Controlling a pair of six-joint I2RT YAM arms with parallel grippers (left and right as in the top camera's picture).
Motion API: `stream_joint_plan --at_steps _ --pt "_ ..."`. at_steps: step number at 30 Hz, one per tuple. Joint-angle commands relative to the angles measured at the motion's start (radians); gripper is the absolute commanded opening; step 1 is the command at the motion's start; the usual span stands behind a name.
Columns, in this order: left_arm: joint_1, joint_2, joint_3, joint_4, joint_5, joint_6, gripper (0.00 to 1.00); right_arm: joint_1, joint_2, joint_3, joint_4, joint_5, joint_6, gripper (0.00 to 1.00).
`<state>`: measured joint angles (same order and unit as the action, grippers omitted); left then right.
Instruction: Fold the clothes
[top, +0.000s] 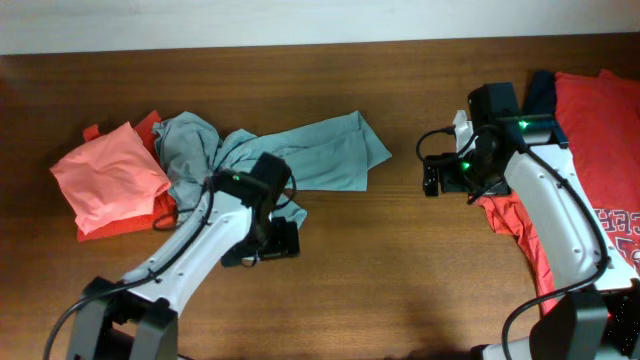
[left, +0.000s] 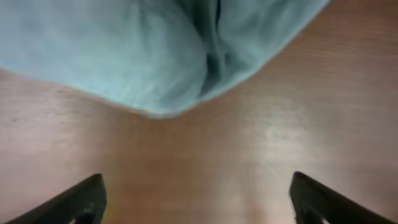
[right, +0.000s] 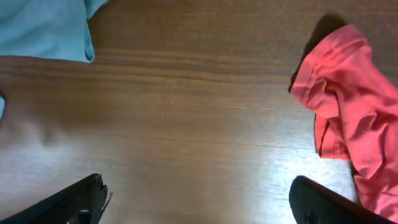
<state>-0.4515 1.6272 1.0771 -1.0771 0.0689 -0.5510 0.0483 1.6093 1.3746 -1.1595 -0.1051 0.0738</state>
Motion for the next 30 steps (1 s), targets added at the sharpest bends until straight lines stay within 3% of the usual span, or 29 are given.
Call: stream_joint_plan --at_steps 1,2,7,11,15,23,25,30 --pt "-0.002 -0.006 -0.082 0.131 0.009 -0.024 0.89 -0.003 -0.010 0.014 -0.005 0.005 -0.006 0.99" --pt "-0.002 -0.006 -0.093 0.153 0.006 -0.024 0.83 -0.003 -0.010 0.014 -0.008 0.005 -0.006 0.99" --pt "0.019 -0.006 -0.095 0.176 -0.004 -0.024 0.81 -0.003 -0.010 0.014 -0.012 0.005 -0.006 0.99" --pt "0.039 -0.003 -0.095 0.203 -0.055 -0.024 0.74 -0.003 -0.010 0.014 -0.013 0.005 -0.006 0.98" --pt "0.042 0.024 -0.095 0.230 -0.058 -0.021 0.61 -0.003 -0.010 0.014 -0.016 0.005 -0.006 0.99" --pt "0.042 0.056 -0.095 0.240 -0.054 -0.021 0.62 -0.003 -0.010 0.014 0.003 -0.077 -0.015 0.98" --pt "0.042 0.057 -0.095 0.248 -0.055 -0.021 0.72 -0.003 -0.010 0.014 0.004 -0.086 -0.015 0.99" --pt "0.055 0.074 -0.095 0.259 -0.048 -0.021 0.68 -0.003 -0.010 0.014 -0.002 -0.086 -0.015 0.99"
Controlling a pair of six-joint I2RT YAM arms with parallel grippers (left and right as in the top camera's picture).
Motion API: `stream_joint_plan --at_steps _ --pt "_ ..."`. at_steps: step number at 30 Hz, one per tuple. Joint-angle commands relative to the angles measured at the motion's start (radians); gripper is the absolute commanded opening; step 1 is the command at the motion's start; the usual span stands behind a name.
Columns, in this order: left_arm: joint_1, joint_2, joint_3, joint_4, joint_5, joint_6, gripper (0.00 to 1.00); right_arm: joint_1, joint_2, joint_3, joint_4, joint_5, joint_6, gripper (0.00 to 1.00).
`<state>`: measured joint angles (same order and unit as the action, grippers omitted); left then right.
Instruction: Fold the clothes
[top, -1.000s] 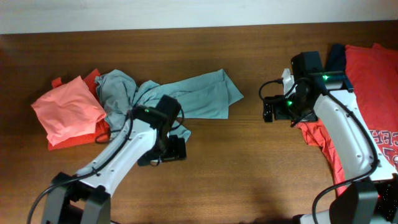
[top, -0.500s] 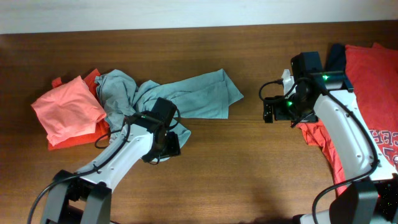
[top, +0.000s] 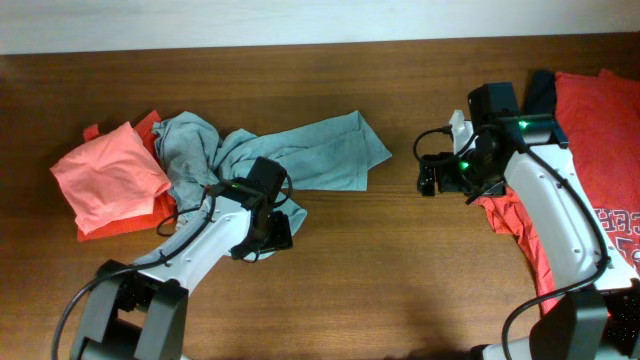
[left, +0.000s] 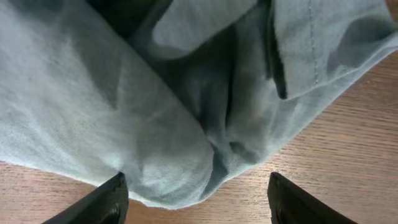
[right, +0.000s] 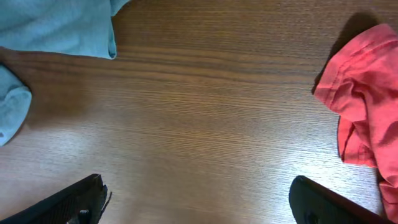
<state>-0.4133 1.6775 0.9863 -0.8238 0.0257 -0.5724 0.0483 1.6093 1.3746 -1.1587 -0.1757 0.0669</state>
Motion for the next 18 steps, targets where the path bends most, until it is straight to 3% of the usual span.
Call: stream_joint_plan --at_steps 1,6,8,9,10,14,18 --pt "0.021 0.026 -0.004 0.006 0.002 0.001 0.66 -0.003 -0.010 0.014 -0.004 -0.016 -0.008 0.98" --pt "0.061 0.058 -0.004 0.011 0.055 0.021 0.48 -0.003 -0.010 0.014 -0.005 -0.016 -0.008 0.99" --pt "0.076 0.070 -0.004 0.013 0.066 0.027 0.34 -0.003 -0.010 0.014 -0.005 -0.016 -0.008 0.99" --pt "0.077 0.073 -0.004 0.013 0.070 0.028 0.22 -0.003 -0.010 0.014 -0.005 -0.016 -0.008 0.99" --pt "0.080 0.073 -0.004 0.013 0.074 0.029 0.01 -0.003 -0.010 0.014 -0.005 -0.016 -0.008 0.98" --pt "0.083 0.072 0.026 -0.029 0.090 0.108 0.00 -0.003 -0.008 0.014 0.001 -0.016 -0.011 0.99" --pt "0.083 0.025 0.123 -0.196 0.018 0.148 0.00 0.020 0.017 0.013 0.019 -0.095 -0.079 0.99"
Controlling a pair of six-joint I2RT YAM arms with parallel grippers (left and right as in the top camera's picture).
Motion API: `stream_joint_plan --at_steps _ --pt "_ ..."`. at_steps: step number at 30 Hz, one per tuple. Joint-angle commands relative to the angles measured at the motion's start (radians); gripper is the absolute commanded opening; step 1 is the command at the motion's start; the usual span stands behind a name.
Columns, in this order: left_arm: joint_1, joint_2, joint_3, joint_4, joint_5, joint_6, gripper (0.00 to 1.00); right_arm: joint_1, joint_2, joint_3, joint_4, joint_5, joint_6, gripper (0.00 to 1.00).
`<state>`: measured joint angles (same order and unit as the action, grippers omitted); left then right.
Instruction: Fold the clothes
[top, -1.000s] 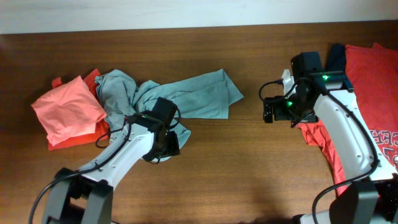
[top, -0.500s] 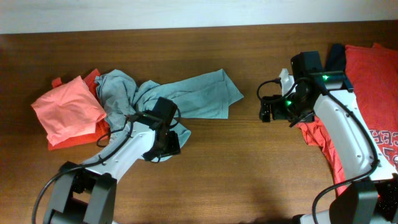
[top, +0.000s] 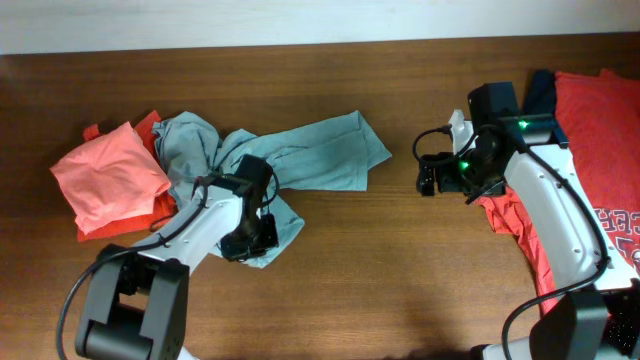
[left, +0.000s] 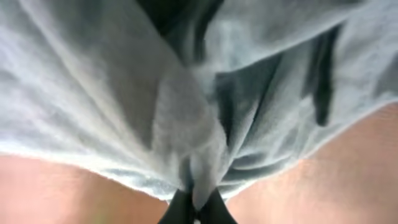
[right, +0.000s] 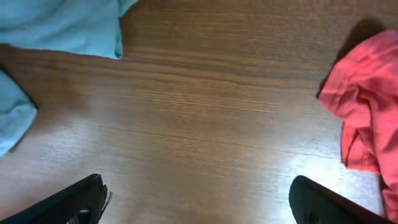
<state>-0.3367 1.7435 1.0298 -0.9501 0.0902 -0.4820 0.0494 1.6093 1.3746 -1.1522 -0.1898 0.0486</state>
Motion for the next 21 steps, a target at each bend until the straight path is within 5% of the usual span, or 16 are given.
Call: stream_joint_plan --at_steps 1,8,21 --pt "0.006 -0.063 0.096 -0.093 -0.077 0.058 0.00 0.031 0.026 0.013 0.022 -0.098 -0.061 0.99" --pt "0.008 -0.227 0.123 -0.190 -0.262 0.046 0.00 0.193 0.147 0.011 0.162 -0.099 -0.071 0.98" --pt "0.037 -0.262 0.123 -0.237 -0.274 0.047 0.00 0.253 0.412 0.011 0.368 -0.150 0.012 0.93"
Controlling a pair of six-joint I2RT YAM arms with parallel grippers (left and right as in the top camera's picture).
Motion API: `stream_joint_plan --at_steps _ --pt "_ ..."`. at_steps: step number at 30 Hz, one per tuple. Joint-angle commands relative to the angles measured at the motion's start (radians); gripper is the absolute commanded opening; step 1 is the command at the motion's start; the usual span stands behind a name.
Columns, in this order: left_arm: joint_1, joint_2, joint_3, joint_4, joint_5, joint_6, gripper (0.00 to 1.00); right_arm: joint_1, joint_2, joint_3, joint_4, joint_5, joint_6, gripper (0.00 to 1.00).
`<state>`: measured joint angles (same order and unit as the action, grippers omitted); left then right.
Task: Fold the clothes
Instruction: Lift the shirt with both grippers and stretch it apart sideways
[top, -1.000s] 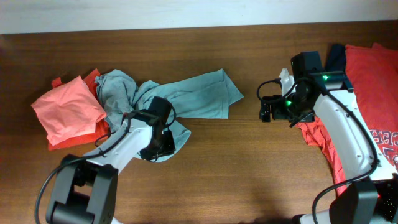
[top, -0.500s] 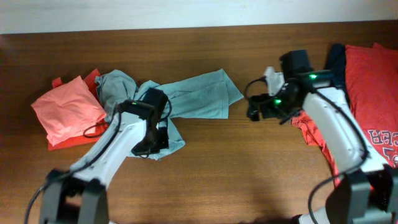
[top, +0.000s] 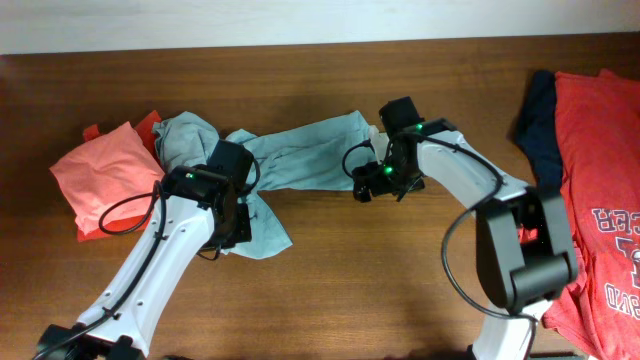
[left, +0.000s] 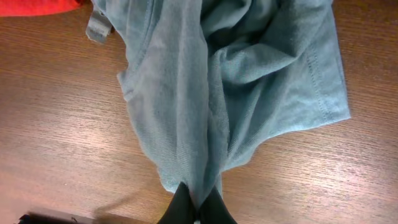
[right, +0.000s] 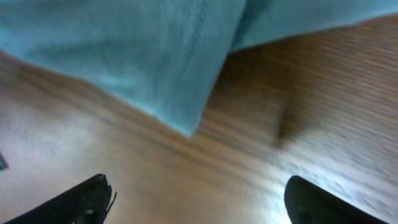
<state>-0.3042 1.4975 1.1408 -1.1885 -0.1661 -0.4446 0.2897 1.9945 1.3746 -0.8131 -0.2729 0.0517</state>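
A grey-green garment (top: 300, 160) lies stretched across the table's middle left, bunched at its left end. My left gripper (top: 228, 228) is shut on its lower flap, and the pinched cloth (left: 199, 130) fans out above the closed fingers (left: 198, 210). My right gripper (top: 364, 187) stands open just off the garment's right hem (right: 168, 56), with nothing between its fingers.
A salmon garment (top: 105, 175) on a red one sits at the far left. A red printed shirt (top: 600, 200) and a dark blue garment (top: 535, 125) lie at the right edge. Bare wood (top: 400, 290) fills the front middle.
My right gripper has moved left from near the red shirt to the grey-green garment's right hem. My left gripper, still shut on the cloth, sits slightly further left with the flap pulled out.
My left gripper was open on bare wood just below the grey-green garment. It then stood open over the cloth's lower edge, then shut on it. My right gripper hovered open by the red shirt throughout, and now sits beside the garment's right end.
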Motion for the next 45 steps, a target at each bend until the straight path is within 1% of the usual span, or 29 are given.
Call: stream_joint_plan --at_steps 1,3,6,9,10,11,13,14,15,16,17,18,22,24,27,28,31,35,36,37,40,43,45 --pt "0.004 -0.016 0.012 0.002 -0.018 0.009 0.00 0.016 0.031 0.011 0.038 -0.068 0.009 0.92" --pt "0.004 -0.016 0.012 0.002 -0.018 0.009 0.00 0.031 0.035 0.011 0.063 -0.068 0.009 0.89" --pt "0.004 -0.016 0.012 0.002 -0.018 0.009 0.00 0.045 0.042 0.011 0.082 -0.061 0.009 0.88" --pt "0.004 -0.016 0.012 0.002 -0.014 0.009 0.00 0.058 0.057 0.011 0.089 -0.008 0.009 0.87" --pt "0.004 -0.016 0.012 0.001 -0.014 0.009 0.00 0.059 0.068 0.011 0.089 0.009 0.009 0.86" --pt "0.004 -0.016 0.012 0.000 -0.014 0.009 0.00 0.060 0.077 0.011 0.088 0.011 0.012 0.81" --pt "0.004 -0.016 0.012 0.000 -0.014 0.009 0.00 0.060 0.090 0.011 0.089 0.005 0.017 0.68" --pt "0.004 -0.016 0.012 0.001 -0.014 0.009 0.00 0.060 0.092 0.011 0.089 0.004 0.017 0.64" --pt "0.004 -0.016 0.012 0.002 -0.014 0.009 0.00 0.061 0.094 0.011 0.094 0.003 0.017 0.50" --pt "0.004 -0.016 0.012 0.002 -0.014 0.009 0.00 0.063 0.094 0.011 0.101 0.003 0.017 0.39" --pt "0.004 -0.016 0.012 0.002 -0.014 0.009 0.00 0.064 0.094 0.011 0.107 0.003 0.018 0.23" --pt "0.004 -0.016 0.012 0.002 -0.014 0.009 0.00 0.063 0.093 0.011 0.116 0.004 0.035 0.04" --pt "0.004 -0.016 0.012 0.002 -0.014 0.009 0.00 0.061 0.087 0.017 0.113 0.006 0.035 0.04" --pt "0.004 -0.016 0.012 0.002 -0.014 0.009 0.00 0.054 0.068 0.036 0.079 0.053 0.039 0.04" --pt "0.008 -0.019 0.024 -0.006 -0.016 0.018 0.00 0.025 0.014 0.100 -0.015 0.153 0.062 0.04" --pt "0.015 -0.024 0.043 -0.018 -0.015 0.024 0.00 0.001 -0.033 0.148 -0.074 0.197 0.062 0.04" --pt "0.043 -0.042 0.124 -0.060 -0.015 0.052 0.00 -0.049 -0.134 0.247 -0.182 0.240 0.060 0.04" --pt "0.087 -0.069 0.312 -0.157 -0.015 0.086 0.00 -0.121 -0.317 0.394 -0.380 0.288 0.057 0.04" --pt "0.097 -0.079 0.386 -0.188 -0.015 0.120 0.00 -0.128 -0.345 0.406 -0.405 0.290 0.053 0.04" --pt "0.110 -0.089 0.486 -0.221 -0.015 0.159 0.00 -0.143 -0.419 0.424 -0.458 0.293 0.046 0.04" --pt "0.145 -0.098 0.662 -0.256 -0.015 0.199 0.00 -0.162 -0.537 0.429 -0.503 0.341 0.039 0.03" --pt "0.206 -0.103 0.856 -0.276 -0.014 0.201 0.00 -0.187 -0.657 0.431 -0.524 0.410 0.039 0.04" --pt "0.235 -0.106 0.947 -0.299 -0.014 0.200 0.00 -0.210 -0.722 0.432 -0.525 0.424 0.040 0.04"
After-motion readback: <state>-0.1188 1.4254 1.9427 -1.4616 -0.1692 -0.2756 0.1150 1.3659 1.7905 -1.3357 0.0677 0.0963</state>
